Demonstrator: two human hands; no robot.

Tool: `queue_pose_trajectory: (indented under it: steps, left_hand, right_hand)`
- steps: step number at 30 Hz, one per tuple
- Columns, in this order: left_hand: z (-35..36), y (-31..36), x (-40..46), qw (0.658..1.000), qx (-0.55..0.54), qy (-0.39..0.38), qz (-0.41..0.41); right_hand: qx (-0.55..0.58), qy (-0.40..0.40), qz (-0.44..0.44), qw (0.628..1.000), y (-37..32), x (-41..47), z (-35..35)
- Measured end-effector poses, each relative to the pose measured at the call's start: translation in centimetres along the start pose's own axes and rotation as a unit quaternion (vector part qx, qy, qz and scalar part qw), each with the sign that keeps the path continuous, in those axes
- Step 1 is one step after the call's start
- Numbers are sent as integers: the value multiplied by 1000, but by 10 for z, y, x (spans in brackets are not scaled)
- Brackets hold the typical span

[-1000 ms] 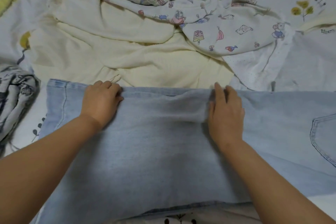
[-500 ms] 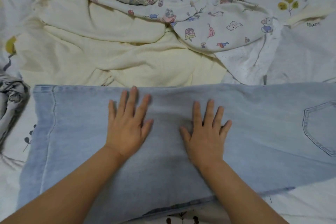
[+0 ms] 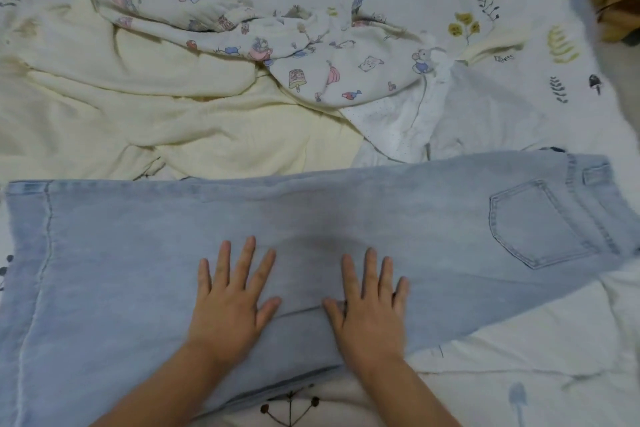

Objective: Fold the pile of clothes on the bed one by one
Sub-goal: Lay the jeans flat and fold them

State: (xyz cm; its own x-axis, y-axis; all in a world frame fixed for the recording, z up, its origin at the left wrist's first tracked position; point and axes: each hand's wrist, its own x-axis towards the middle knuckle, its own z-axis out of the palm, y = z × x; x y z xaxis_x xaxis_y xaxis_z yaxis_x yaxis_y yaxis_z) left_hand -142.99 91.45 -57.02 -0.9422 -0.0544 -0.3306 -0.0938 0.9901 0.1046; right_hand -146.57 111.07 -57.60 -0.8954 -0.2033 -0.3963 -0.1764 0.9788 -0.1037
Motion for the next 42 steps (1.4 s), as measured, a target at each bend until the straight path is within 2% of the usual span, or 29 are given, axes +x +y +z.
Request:
queue_pose_trajectory:
  steps: [4, 8, 10, 12, 16, 20, 22, 25, 28, 33, 39, 42]
  left_hand:
    - [-2, 2, 1, 999, -21, -23, -13]
    - [-15, 7, -10, 998, -48, -13, -37]
    - [-22, 3, -20, 995, -61, 13, -79]
    - [-26, -8, -33, 983, -89, 22, -157]
    - [-34, -53, -63, 926, -131, 106, -337]
    - [-29, -99, -96, 831, -151, 63, -532]
    - [-23, -117, -108, 787, -199, 28, -583]
    - [-20, -137, -120, 757, -289, 38, -585]
    - [-35, -147, -127, 775, -301, 70, -552]
    - [-98, -134, -113, 874, -289, 104, -376]
    - [-172, -43, -65, 948, -252, 100, -169]
    - [-166, 21, -33, 960, -229, 92, -133]
  right_hand:
    - [-12, -18, -16, 1000, 3, 5, 0]
    - [-17, -22, -43, 999, 2, 0, -19]
    - [-16, 22, -71, 997, 1, -5, -36]
    - [-28, 52, -111, 992, -2, -10, -43]
    - [-18, 77, -171, 982, -8, -8, -48]
    - [-2, 80, -193, 978, -12, -5, -51]
    - [-4, 82, -201, 976, -12, -2, -50]
    - [5, 62, -207, 976, -11, 2, -50]
    - [29, 43, -193, 980, -9, 6, -49]
    - [28, 7, -174, 984, 5, 19, -56]
    - [77, 0, -125, 989, 26, 28, -78]
    - [115, 14, -105, 988, 40, 31, -91]
